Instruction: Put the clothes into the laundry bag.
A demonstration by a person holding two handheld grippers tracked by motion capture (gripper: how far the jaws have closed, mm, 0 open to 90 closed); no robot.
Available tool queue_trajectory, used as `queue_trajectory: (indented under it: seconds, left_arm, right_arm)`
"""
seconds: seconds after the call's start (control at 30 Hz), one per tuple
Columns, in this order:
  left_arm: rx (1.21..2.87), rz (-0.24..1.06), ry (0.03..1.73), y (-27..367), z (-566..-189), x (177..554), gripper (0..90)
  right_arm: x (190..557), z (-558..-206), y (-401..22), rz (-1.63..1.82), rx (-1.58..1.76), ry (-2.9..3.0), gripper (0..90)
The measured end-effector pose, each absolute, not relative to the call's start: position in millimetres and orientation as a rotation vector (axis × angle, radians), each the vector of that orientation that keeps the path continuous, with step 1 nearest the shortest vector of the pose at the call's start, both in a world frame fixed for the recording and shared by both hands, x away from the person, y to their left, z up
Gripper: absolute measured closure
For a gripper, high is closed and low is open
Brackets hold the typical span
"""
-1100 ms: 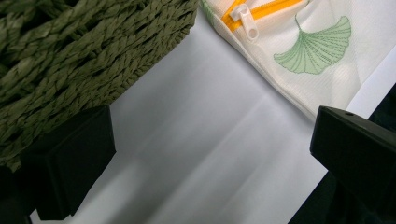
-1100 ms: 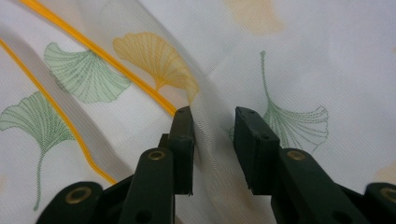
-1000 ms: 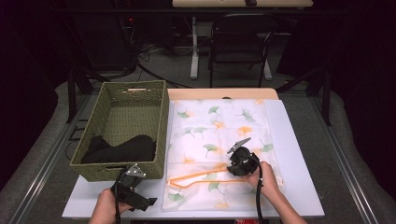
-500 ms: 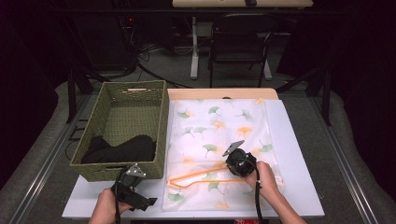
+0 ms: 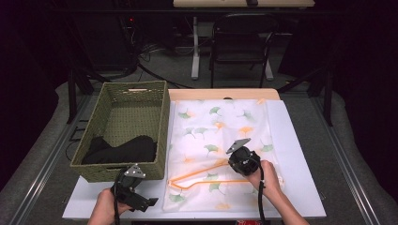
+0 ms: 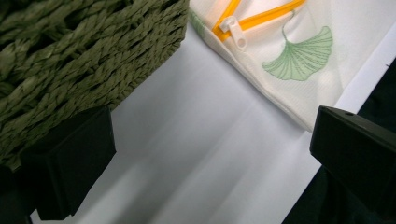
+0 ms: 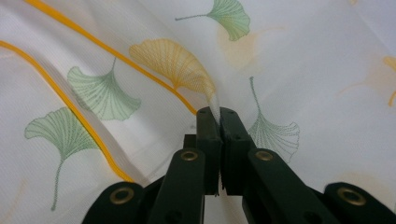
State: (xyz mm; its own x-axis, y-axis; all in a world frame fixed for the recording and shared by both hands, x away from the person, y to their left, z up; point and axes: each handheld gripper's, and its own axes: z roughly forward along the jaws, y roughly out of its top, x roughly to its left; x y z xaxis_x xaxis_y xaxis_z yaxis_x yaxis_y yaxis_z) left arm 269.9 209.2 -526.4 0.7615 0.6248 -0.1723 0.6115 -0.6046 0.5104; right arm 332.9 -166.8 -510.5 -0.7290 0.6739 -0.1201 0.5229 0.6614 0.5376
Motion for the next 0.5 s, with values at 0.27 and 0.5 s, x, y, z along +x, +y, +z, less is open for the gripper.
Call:
queue_trajectory:
  seconds: [0.27,0.5]
  left_arm:
    - [2.456,0.042,0.827,203,-524,266,0.3]
    - [2.474,0.046,0.822,202,-525,267,0.3]
  right_arm:
    - [334,-500,-170,0.763,0.99,2.552,88.4]
    - [335,-489,-173,0.805,0.993,2.537,88.4]
